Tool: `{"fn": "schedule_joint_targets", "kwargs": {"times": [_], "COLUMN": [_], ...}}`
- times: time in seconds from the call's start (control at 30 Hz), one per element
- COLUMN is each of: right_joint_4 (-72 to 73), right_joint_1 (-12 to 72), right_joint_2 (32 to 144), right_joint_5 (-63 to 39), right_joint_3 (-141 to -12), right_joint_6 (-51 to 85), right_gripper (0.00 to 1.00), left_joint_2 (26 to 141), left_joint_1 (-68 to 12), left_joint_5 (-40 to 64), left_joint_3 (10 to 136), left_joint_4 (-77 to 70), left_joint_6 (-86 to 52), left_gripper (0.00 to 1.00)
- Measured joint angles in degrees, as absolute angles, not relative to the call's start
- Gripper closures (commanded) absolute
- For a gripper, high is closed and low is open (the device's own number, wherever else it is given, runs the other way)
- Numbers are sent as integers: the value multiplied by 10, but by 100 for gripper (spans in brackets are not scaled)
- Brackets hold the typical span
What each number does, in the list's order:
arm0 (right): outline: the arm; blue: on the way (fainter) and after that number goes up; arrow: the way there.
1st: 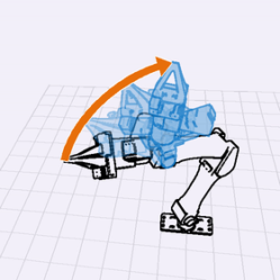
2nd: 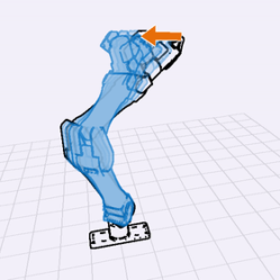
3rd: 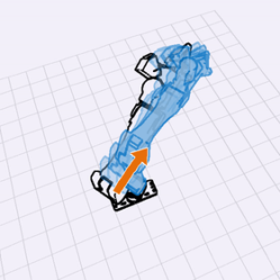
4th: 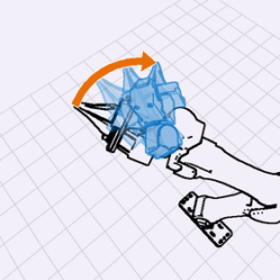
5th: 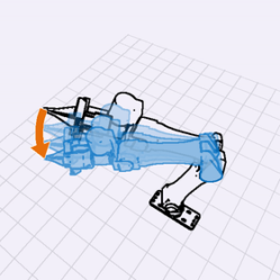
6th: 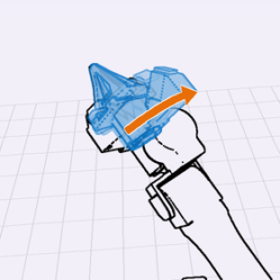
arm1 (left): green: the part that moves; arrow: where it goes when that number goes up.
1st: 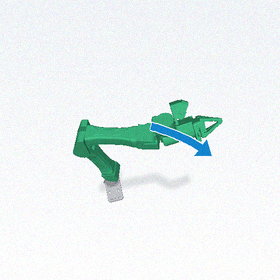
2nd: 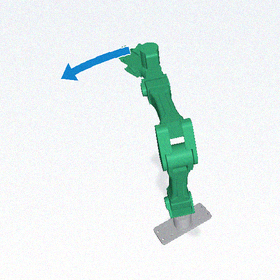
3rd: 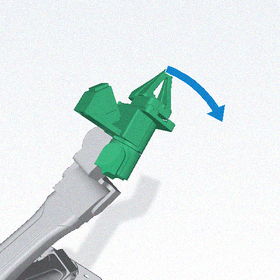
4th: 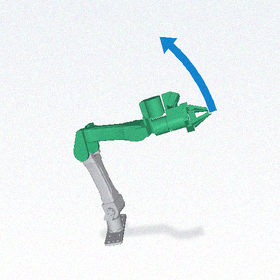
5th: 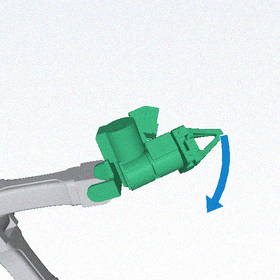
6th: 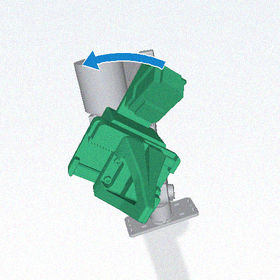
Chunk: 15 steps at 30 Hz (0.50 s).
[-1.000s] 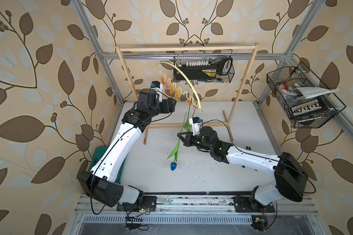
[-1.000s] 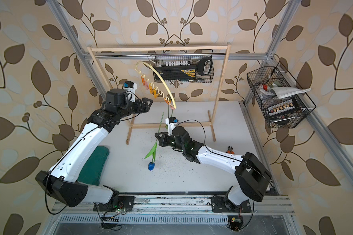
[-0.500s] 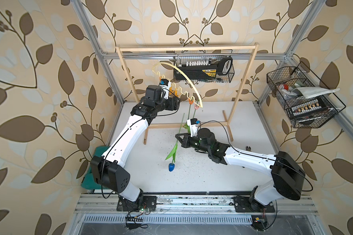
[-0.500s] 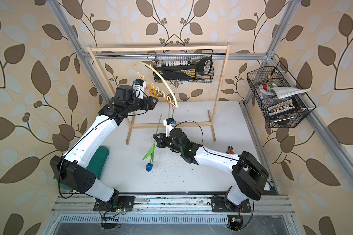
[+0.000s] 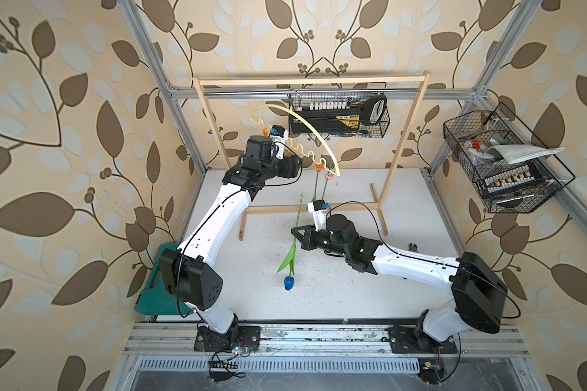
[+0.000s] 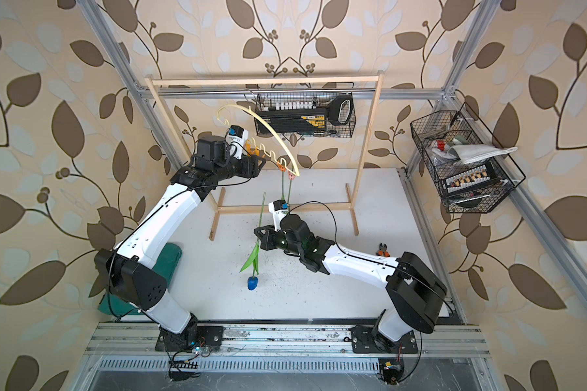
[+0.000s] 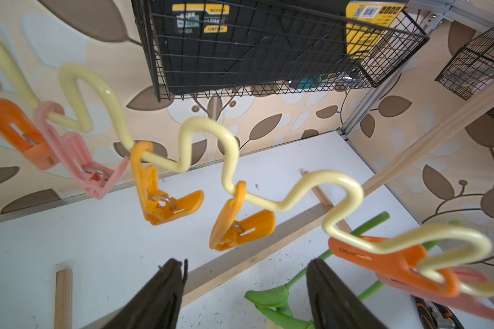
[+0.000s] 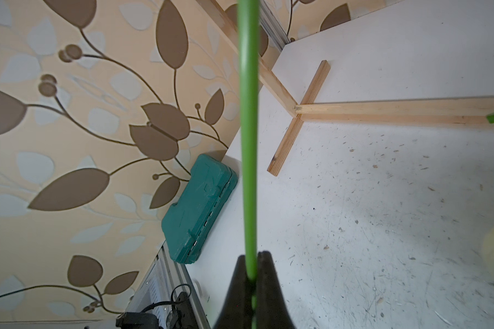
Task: Dry the flowers on a clothes hanger
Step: Open the clamp at the hanger.
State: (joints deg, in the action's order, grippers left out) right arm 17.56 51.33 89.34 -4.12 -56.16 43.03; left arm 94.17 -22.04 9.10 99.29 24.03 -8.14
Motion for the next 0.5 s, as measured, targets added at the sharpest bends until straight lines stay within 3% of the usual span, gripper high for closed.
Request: {"fn": "schedule_joint_targets", "kwargs": {"times": [0.5], "right_joint_4": [153], "right_joint_1": [513], "right_joint_2": [891], "right_joint_5": [-45], "right_joint_3": [-566], "right_joint_6": [425], "right_gripper": [100], "left_joint_2": [952], "left_joint_1": [-222], "left_joint_5": [77], "left_joint_3": [1000], "left_joint_4": [223], "left_joint_6": [-68], "left_gripper": [31]}}
